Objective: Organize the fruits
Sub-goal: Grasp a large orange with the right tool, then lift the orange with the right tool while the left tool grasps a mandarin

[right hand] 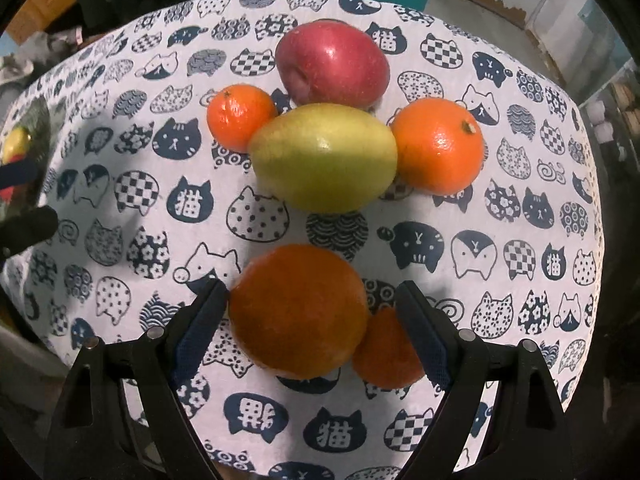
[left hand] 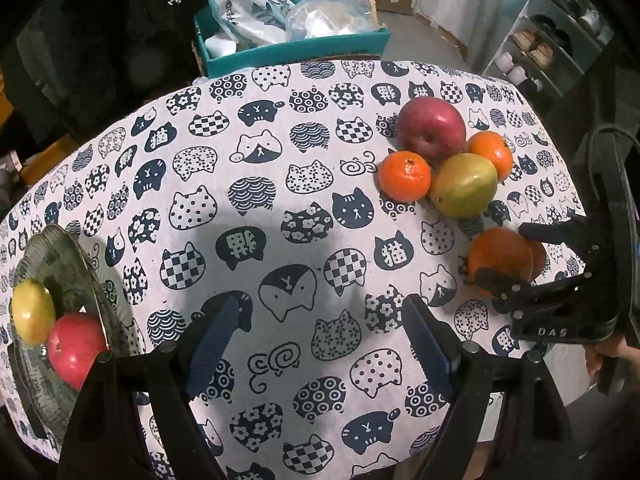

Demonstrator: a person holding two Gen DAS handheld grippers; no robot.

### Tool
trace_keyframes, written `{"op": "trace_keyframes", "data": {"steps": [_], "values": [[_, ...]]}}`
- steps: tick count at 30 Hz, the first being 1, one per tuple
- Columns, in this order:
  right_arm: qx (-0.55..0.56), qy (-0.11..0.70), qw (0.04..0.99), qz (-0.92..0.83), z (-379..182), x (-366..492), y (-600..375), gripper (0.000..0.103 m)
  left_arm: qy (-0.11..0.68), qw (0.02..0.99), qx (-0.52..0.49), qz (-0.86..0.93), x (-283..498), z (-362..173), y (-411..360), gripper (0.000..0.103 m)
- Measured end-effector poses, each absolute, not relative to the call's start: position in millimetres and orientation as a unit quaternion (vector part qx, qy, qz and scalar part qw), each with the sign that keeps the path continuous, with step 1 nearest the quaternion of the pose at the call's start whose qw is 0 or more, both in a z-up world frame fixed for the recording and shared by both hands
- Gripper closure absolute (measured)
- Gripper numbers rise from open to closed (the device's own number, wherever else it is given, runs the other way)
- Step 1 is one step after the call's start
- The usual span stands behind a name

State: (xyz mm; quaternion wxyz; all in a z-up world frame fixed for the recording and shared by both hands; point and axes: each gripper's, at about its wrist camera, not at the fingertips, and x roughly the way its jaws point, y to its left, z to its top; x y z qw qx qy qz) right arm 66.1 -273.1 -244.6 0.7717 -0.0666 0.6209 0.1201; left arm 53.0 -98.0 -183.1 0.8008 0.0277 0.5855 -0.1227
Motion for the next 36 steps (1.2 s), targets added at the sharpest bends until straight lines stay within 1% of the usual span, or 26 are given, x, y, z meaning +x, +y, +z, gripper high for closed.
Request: {"op": "trace_keyframes", "data": {"steps": [2,5,8,13,24,31,36], "values": [[-0.081,0.621,0.770,0.124,-247,65,-269,0.019,0.585,0.801,0.024,-0.124,54,-183,-98,0.018],[-0.090,0.627,0.761,0.139,-253,63,-261,0.032,0.585,0.800,0.022,-0.127,56,-184,-99,0.018],[-0.100,0.624,0.762,0.141,-254,60,-256,0.033,0.586,0.800,0.022,-0.126,58,-186,-100,0.018],[-0.083,0.614,0.774,0.131,-247,59,-261,0.034,0.586,0.800,0.011,-0.131,65,-188,-103,0.018],[0.013,0.548,0.832,0.087,-188,71,-314,0.034,0.583,0.802,-0.016,-0.130,93,-192,-121,0.018],[0.056,0.524,0.848,0.055,-181,86,-340,0.034,0.586,0.800,-0.039,-0.121,114,-198,-135,0.018],[0.073,0.521,0.849,0.046,-182,93,-352,0.034,0.591,0.796,-0.057,-0.114,128,-204,-148,0.018]]}}
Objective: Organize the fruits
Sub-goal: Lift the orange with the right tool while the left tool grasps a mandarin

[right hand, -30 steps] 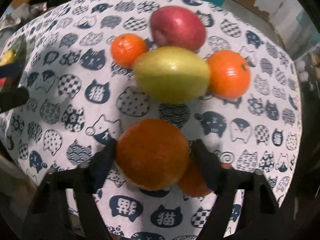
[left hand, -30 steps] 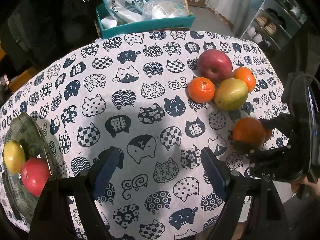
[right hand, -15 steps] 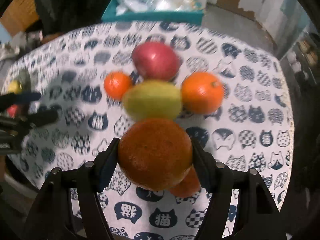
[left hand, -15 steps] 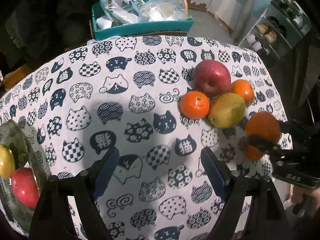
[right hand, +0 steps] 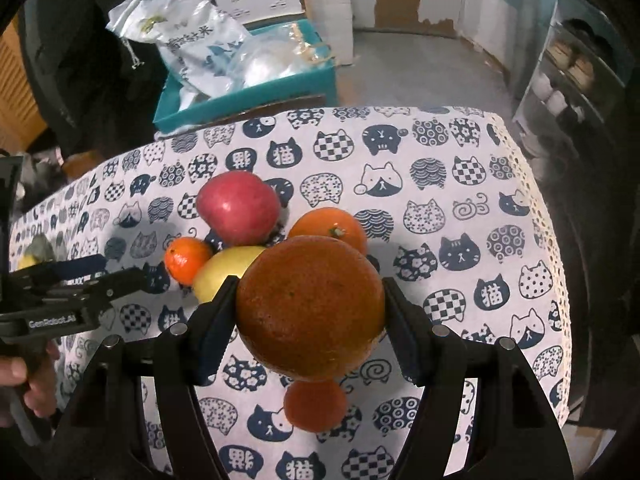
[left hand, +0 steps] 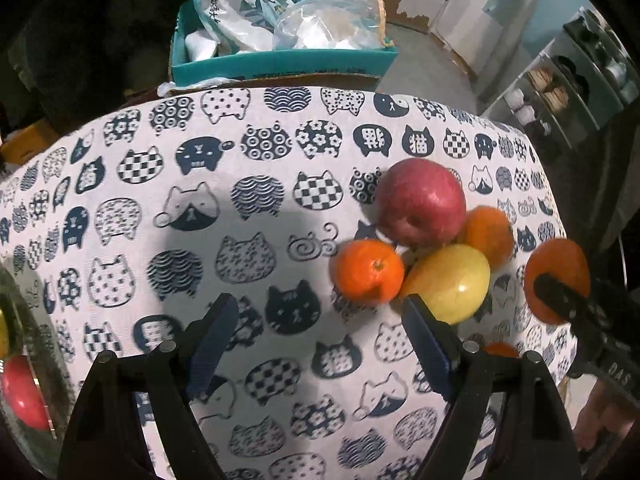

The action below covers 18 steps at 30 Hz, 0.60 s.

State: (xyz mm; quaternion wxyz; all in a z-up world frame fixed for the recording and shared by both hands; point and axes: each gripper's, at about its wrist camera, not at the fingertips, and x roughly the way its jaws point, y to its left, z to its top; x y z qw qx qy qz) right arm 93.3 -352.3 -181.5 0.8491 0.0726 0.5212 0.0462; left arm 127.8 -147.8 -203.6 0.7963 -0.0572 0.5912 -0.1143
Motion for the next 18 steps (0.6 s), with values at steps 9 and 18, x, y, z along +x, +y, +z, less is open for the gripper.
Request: {"op": "trace_keyframes", "data": {"steps": [9,18], "values": [[0.086,0.528,0.844,0.040,-192,95,-363,0.034,0.611,0.779,-0.093,-0.102,148,-221,-160,0.018],[0.092,0.529,0.843,0.036,-194,99,-367,0.034,0.617,0.775,-0.087,-0.105,153,-237,-168,0.018]]}}
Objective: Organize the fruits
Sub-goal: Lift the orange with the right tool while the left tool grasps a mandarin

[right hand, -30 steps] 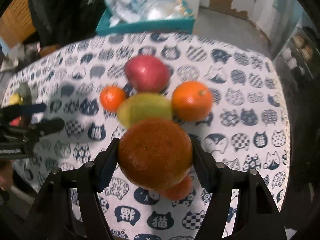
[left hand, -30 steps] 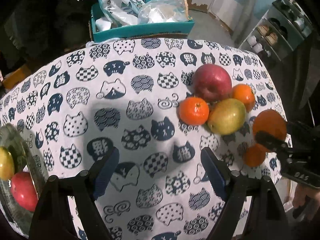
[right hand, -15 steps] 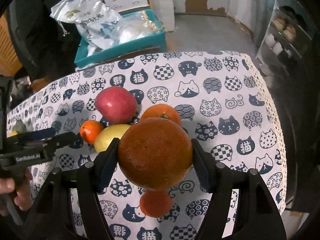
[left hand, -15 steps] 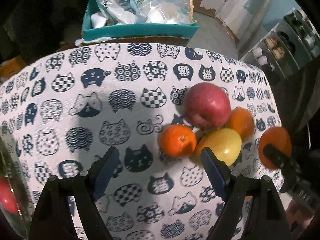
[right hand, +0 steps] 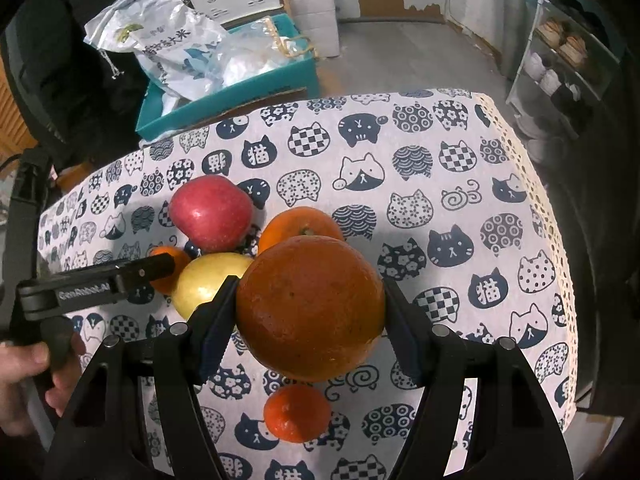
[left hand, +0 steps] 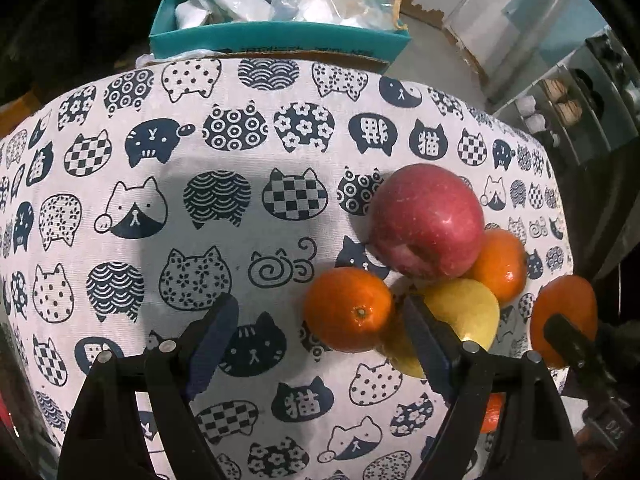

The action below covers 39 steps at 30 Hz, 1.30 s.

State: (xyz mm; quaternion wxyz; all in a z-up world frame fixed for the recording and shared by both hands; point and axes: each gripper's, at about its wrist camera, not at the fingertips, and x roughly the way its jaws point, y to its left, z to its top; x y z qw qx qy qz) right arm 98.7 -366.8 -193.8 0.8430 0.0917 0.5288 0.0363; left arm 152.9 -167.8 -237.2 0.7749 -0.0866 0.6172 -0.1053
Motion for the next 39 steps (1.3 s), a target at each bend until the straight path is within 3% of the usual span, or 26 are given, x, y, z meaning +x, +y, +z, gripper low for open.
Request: {"op": "trace_keyframes", "data": {"steps": [3,9,17,39], "values": [[0.091,0.530,0.842,0.037,-195,99,-365,0.034,0.616,0.775,-0.092,-0.108,154,-241,-169,0.022],[0.090,0.532,0.841,0.037,-197,98,-364,0.034,0.618,0.764,-0.111,-0.150,154,-246,-174,0.054],[0.087,0.529,0.843,0.035,-195,96,-363,0.034,0.604,0.778,-0.074,-0.159,147,-237,-182,0.055],[0.054,0.463,0.884,0.042,-138,84,-341,0.034,0.488,0.859,0.025,-0.152,98,-135,-162,0.055]]}}
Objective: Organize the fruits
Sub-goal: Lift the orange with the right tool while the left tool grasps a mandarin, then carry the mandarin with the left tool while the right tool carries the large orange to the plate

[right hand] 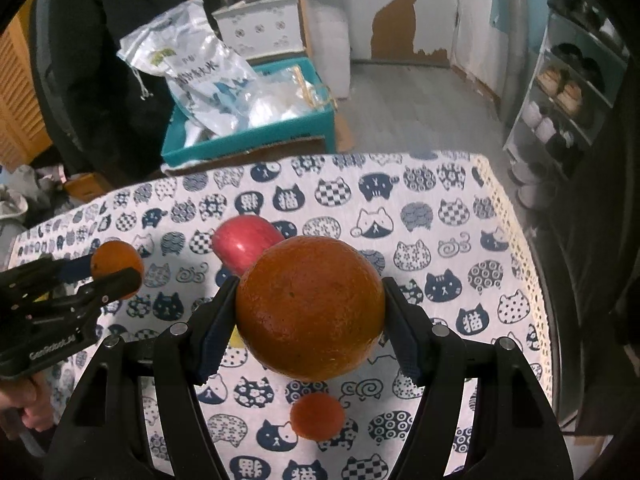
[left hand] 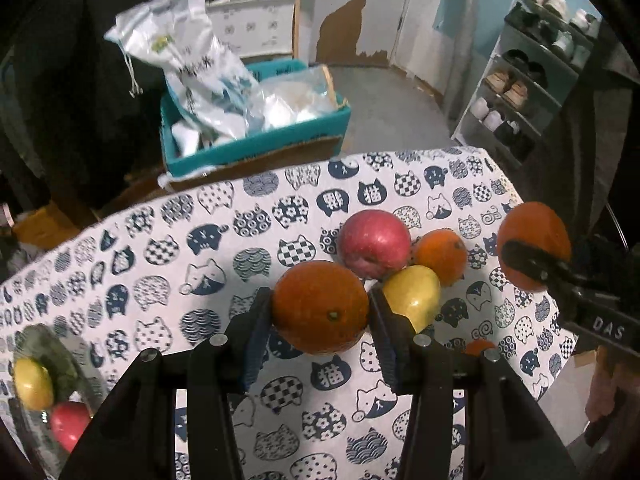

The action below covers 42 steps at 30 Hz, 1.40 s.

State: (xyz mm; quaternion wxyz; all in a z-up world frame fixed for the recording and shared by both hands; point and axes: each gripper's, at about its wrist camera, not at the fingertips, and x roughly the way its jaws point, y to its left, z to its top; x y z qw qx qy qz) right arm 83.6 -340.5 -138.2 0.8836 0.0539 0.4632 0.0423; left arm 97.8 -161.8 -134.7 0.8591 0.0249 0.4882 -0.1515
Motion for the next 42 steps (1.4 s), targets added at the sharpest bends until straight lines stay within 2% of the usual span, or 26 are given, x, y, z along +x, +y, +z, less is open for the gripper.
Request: {"op": "trace_keyframes", "data": {"steps": [18,42], "values": [[0.033,0.418,0.905,0.072,-93,68,-311,0.034,0.439,0.883,0.035,-0.164,56,-82,-140,0.055],[0.007,0.395,0.908,0.139,-62,65,-235,0.034,0.421,0.897,0.004,-0.130,34,-65,-69,0.055]]}}
